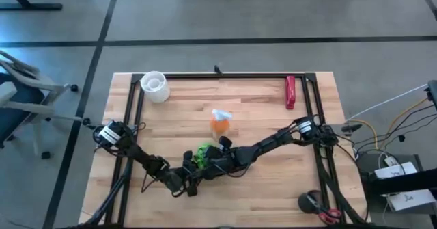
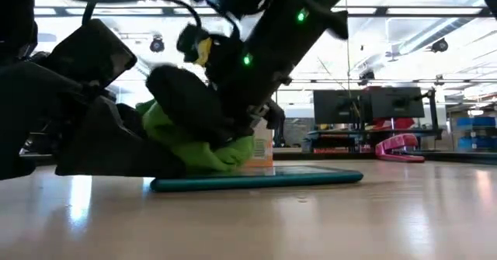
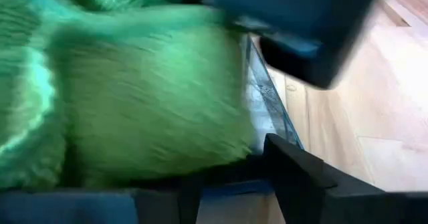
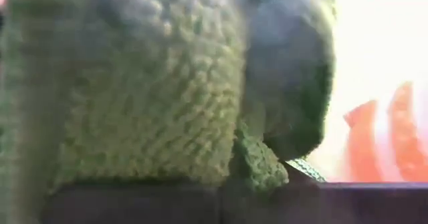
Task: Apply microfiber cloth
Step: Wipe the blue tablet with the green microfiber cloth
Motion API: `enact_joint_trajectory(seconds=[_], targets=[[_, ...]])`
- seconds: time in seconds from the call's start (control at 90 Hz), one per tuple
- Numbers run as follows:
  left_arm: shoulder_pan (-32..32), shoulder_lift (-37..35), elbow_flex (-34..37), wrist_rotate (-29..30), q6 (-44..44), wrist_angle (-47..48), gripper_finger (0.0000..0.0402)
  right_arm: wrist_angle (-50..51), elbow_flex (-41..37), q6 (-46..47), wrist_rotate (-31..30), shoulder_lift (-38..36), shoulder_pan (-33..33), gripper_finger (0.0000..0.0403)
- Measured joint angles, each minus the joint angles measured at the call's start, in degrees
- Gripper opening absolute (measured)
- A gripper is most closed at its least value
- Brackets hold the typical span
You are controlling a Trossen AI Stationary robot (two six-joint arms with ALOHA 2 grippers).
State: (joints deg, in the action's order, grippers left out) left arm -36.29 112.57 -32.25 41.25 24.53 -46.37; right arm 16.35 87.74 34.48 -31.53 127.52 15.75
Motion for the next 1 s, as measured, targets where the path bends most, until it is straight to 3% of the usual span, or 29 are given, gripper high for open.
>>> enact_joint_trajectory(seconds=[0.489, 0.8, 0.9, 1.0], targets=[[0.04, 0.04, 0.00, 0.18, 0.03, -0.22, 0.0132, 29.49, -0.13, 11.52, -4.57, -3.75, 4.97, 0.0000], [0.02, 0.04, 0.00, 0.15, 0.01, -0.37, 0.0121, 48.97, -0.17, 25.41, -4.44, -6.23, 10.29, 0.0000], [0.02, 0.04, 0.00, 0.15, 0.01, -0.46, 0.0122, 51.07, -0.17, 29.22, -5.74, -8.23, 12.19, 0.0000], [0.02, 0.04, 0.02, 0.18, 0.00, -0.64, 0.0126, 46.68, -0.17, 29.94, -9.41, -10.63, 13.72, 0.0000]])
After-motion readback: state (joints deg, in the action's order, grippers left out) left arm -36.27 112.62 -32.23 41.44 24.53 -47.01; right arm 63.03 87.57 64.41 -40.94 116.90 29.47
